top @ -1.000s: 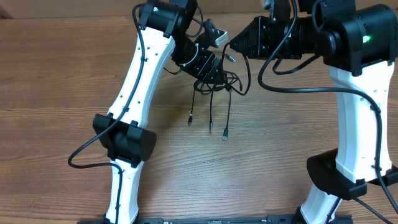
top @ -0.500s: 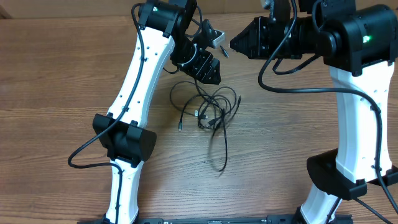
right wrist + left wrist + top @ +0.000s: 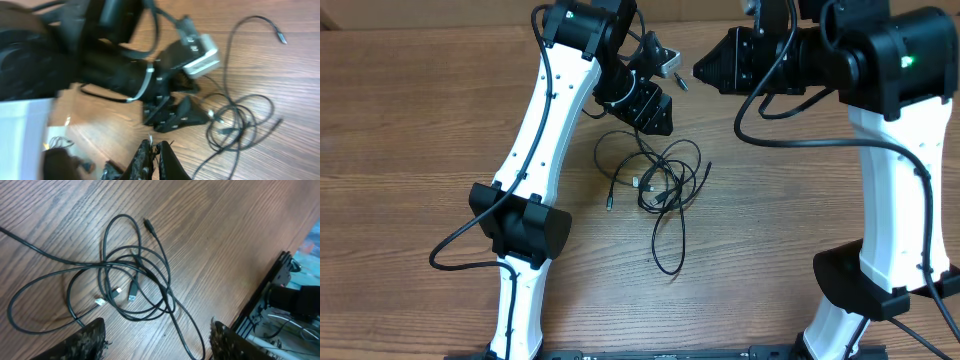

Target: Untangle cables

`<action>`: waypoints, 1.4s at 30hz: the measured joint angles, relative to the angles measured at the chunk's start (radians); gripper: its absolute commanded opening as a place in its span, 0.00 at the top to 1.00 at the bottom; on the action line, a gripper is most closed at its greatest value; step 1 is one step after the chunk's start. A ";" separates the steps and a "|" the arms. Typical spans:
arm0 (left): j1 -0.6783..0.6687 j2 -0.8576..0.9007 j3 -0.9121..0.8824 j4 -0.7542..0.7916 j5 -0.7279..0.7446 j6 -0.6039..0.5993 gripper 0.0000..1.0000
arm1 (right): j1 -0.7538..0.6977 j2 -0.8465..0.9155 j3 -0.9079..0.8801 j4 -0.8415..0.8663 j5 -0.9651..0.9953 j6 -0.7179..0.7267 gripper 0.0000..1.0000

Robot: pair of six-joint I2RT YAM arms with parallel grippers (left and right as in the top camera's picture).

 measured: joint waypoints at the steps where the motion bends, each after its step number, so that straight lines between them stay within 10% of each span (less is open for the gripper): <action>1: 0.000 0.000 0.000 0.003 -0.005 0.000 0.33 | -0.001 0.000 -0.016 0.000 0.010 0.002 0.96; 14: 0.001 0.000 0.000 0.064 -0.228 -0.155 0.33 | -0.134 0.012 -0.225 0.068 0.056 0.031 0.52; 30: 0.002 0.238 0.000 0.078 -0.509 -0.389 0.34 | -0.181 0.012 -0.225 0.066 0.107 0.032 0.41; 42: 0.010 0.315 0.000 0.120 -0.435 -0.222 0.35 | -0.181 0.012 -0.225 0.071 0.111 0.032 0.40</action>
